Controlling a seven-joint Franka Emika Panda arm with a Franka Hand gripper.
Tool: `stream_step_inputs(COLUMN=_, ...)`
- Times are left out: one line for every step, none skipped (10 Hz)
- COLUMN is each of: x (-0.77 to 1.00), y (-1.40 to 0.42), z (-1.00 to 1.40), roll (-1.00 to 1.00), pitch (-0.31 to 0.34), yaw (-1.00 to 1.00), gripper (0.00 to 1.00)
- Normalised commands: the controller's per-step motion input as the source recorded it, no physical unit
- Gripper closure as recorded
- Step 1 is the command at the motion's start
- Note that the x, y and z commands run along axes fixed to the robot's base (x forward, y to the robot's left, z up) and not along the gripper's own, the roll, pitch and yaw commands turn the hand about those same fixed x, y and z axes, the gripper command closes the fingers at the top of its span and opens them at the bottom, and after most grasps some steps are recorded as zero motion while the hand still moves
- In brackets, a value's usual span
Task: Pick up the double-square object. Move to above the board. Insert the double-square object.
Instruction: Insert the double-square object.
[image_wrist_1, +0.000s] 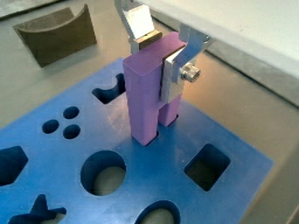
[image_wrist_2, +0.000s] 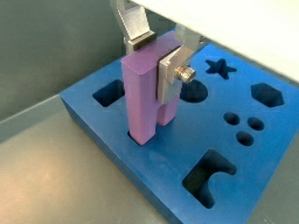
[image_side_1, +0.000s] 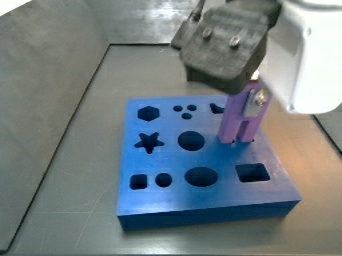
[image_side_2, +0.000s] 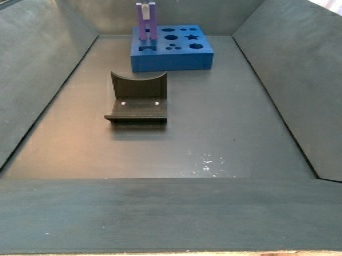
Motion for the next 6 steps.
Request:
stream_step_inputs(x=0.0, y=-0.09, z=-0.68, roll=0.0, pitch=-0.04, yaw=0.0, gripper=1.0)
stream_step_inputs(x=0.0, y=-0.09, z=-0.65, roll=0.0, pitch=-0.066, yaw=0.0, gripper=1.0)
stream_step_inputs(x=0.0, y=-0.05, z=-0.57, roll=0.0, pitch=-0.054, yaw=0.0, gripper=1.0)
stream_step_inputs(x=0.04, y=-0.03, z=-0.43, roll=0.0, pitch=0.0, yaw=0.0, gripper=1.0)
stream_step_inputs(x=0.02, y=0.0, z=-0.28, roll=-0.04, pitch=-0.006, yaw=0.0, gripper=1.0)
stream_step_inputs(x=0.0, y=0.05, z=0.0, roll=-0.08, pitch=0.0, yaw=-0.01, gripper=1.0)
